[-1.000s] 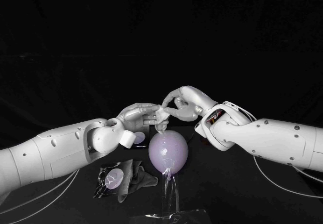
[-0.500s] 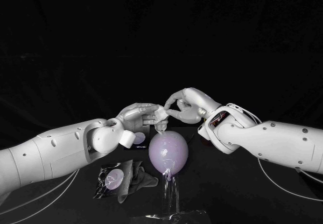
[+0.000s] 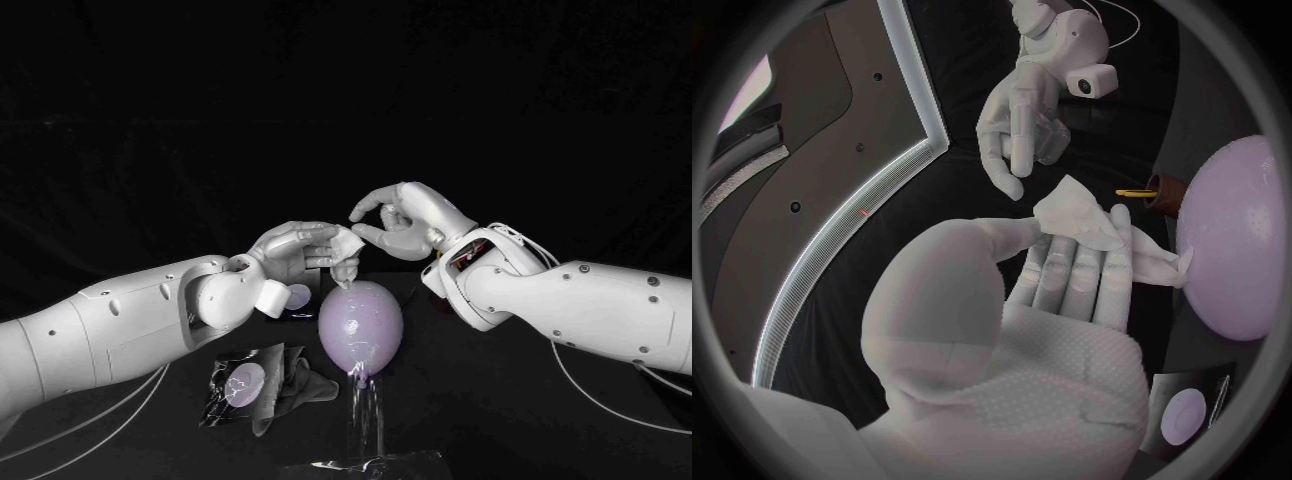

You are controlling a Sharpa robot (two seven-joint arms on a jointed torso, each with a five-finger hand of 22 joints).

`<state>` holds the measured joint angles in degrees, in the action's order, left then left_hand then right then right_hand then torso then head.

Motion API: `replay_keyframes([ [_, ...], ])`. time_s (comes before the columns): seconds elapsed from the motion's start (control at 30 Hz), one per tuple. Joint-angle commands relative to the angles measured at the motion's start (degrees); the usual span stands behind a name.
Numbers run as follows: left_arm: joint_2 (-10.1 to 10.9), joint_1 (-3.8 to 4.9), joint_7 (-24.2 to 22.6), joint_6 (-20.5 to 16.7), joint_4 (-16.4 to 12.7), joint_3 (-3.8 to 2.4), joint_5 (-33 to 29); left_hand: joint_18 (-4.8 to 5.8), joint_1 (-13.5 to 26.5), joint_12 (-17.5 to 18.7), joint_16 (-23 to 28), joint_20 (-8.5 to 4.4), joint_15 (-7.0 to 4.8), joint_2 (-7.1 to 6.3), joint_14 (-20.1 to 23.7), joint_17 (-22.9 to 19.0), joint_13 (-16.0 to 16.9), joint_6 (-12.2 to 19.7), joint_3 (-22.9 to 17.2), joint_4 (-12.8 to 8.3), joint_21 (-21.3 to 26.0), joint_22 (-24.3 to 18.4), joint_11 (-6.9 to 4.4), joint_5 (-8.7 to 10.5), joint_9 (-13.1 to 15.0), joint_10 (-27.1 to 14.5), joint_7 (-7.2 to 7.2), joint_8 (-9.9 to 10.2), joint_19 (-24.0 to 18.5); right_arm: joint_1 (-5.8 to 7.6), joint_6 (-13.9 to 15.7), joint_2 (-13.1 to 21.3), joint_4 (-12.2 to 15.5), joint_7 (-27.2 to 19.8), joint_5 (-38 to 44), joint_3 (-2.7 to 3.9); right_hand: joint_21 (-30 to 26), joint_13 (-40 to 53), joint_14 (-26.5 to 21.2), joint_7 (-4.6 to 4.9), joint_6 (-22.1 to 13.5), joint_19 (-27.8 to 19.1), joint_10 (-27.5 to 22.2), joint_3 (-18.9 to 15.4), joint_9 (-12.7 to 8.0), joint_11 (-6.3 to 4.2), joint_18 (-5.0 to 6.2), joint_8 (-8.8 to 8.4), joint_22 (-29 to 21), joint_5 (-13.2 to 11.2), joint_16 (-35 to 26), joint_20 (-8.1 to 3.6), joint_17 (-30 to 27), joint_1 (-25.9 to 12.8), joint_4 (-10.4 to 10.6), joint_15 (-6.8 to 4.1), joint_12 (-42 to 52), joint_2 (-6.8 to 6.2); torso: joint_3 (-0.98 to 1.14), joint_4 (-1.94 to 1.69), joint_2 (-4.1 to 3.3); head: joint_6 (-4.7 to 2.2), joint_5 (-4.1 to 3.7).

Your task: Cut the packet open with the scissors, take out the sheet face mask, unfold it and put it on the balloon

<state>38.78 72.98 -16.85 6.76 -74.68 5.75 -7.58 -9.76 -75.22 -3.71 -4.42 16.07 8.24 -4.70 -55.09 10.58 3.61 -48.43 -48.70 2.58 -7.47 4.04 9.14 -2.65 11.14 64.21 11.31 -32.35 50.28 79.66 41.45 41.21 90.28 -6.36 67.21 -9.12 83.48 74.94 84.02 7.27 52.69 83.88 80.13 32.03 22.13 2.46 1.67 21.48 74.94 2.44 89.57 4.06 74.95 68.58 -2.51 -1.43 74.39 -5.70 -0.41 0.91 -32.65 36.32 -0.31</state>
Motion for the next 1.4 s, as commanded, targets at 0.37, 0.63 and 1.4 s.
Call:
replay_keyframes([
  [0.37, -0.1, 0.08, -0.7, 0.1, -0.2, -0.09, -0.5, -0.74, 2.7, 0.1, -0.4, 0.1, 0.24, -1.12, -0.6, 0.2, 0.0, -0.5, 1.7, 0.1, -0.5, 0.1, 0.35, -0.15, -0.1, -0.2, 0.77, 0.4, 0.6, -0.04, 0.9, -1.7, -2.0, 2.3, 1.5, 0.02, -1.3, 0.4, 5.7, 0.79, -0.8, 1.2, -1.0, -1.5, -0.9, 0.87, 0.27, -1.62, 12.4, 0.3, 0.2, 1.21, 14.2, -0.1, 0.5, 1.03, -1.0, -1.75, -0.01, 0.0, -0.01, 0.2, 0.07],
  [0.63, -0.1, 0.08, -0.6, -0.1, -0.2, -0.09, -0.5, -0.76, 5.2, 0.0, -0.5, 0.21, 0.18, -3.03, -0.6, 0.3, 0.0, -0.6, 6.2, 1.7, -0.3, -0.1, 0.31, -0.13, 0.0, -0.3, 0.57, 0.5, 0.6, -0.27, -1.3, -2.0, -2.1, 3.2, 2.3, 0.0, -1.5, 0.5, 5.6, 0.81, -0.5, 1.1, -1.2, -1.8, -1.0, 0.93, 0.33, -1.74, 12.3, 0.3, 0.2, 1.39, 14.1, -0.1, 0.6, 1.13, -1.0, -2.13, 0.02, 0.04, 0.0, 0.2, 0.14],
  [1.4, -0.3, 0.08, -0.6, -1.3, -0.2, -0.09, -0.5, -0.85, 4.5, -0.4, -0.9, 0.06, -0.46, -2.03, -1.4, 0.7, 0.2, -2.1, 9.9, 3.6, -0.2, -0.1, -0.66, -0.17, -0.1, 0.9, -0.78, 0.8, 1.4, -0.57, -3.0, -2.4, -2.0, 3.4, 2.4, -0.01, -1.3, 0.8, 5.8, 0.48, 0.9, 1.2, -1.0, -2.5, -1.2, 0.73, 0.34, -1.59, 12.4, 0.3, 0.3, 1.61, 14.5, 0.0, 1.2, 1.06, -0.7, -2.28, -0.01, 0.02, 0.02, 0.28, 0.12],
])
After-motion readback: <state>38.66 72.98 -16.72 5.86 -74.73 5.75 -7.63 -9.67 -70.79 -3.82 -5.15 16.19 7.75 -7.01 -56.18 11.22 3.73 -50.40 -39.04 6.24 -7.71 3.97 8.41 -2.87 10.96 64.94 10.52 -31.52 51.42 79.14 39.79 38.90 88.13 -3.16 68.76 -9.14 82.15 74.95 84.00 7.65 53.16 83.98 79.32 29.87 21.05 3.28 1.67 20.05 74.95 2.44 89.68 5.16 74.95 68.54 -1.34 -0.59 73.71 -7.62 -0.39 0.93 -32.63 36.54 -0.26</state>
